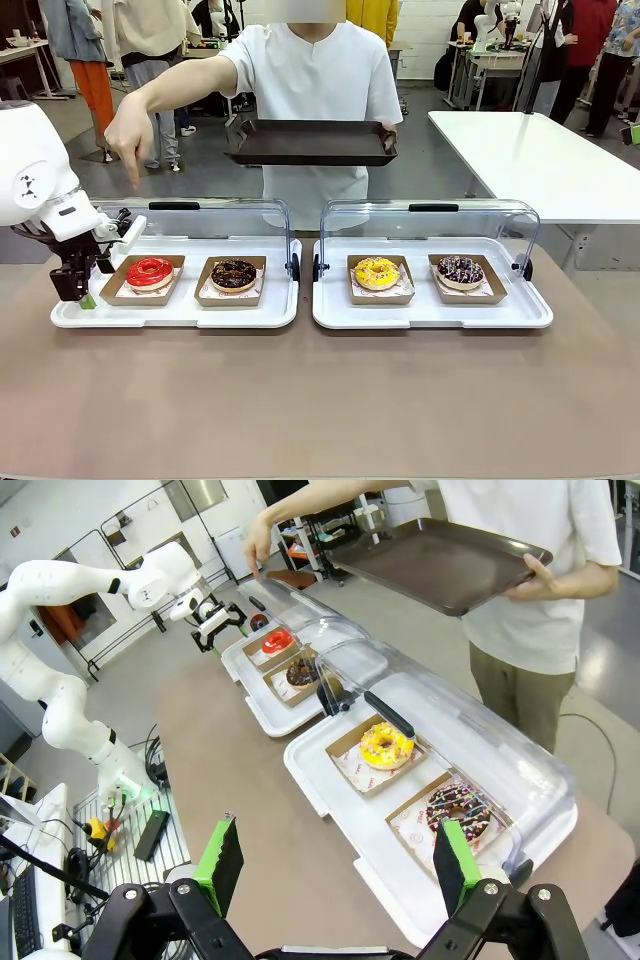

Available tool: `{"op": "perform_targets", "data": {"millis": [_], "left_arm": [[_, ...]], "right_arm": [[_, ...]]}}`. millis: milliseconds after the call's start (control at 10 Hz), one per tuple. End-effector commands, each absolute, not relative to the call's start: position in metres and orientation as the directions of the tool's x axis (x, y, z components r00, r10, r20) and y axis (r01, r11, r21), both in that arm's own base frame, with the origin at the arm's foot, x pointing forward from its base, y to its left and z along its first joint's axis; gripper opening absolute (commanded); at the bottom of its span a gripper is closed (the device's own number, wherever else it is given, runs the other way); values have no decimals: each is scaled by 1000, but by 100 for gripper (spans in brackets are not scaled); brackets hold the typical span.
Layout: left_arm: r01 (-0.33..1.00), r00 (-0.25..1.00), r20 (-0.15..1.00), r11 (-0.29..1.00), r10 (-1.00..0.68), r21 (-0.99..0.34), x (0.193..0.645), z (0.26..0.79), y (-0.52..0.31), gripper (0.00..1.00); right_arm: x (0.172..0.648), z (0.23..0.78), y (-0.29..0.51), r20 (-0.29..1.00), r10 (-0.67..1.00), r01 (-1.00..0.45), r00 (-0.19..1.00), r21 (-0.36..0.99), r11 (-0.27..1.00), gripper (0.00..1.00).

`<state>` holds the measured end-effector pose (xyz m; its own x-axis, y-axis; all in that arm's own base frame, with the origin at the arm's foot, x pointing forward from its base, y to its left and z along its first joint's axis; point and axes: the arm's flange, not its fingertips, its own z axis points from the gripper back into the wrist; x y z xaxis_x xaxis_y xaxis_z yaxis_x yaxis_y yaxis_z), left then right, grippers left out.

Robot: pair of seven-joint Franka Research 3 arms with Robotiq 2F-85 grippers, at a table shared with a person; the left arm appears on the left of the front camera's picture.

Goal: Provide the desired donut to the person.
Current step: Pick up and lift the Paper togo box containing the Donut pointed at by the person.

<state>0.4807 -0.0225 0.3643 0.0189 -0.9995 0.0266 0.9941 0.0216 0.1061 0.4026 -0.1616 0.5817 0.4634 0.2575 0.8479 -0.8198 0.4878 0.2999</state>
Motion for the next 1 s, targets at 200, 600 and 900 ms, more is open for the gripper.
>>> {"op": "perform_targets", "data": {"millis": [200, 600, 900], "left_arm": [[993, 31, 52, 37, -998, 112, 493, 348, -21, 100], [991, 14, 73, 23, -997, 128, 501, 341, -19, 100], [991, 15, 81, 25, -997, 131, 505, 335, -17, 100]], "right_arm": [[402, 581, -161, 847, 257, -820, 465, 302, 486, 100], [402, 581, -161, 847, 257, -820, 465, 302, 486, 100], [402, 581, -161, 847, 257, -820, 465, 302, 486, 100]]}}
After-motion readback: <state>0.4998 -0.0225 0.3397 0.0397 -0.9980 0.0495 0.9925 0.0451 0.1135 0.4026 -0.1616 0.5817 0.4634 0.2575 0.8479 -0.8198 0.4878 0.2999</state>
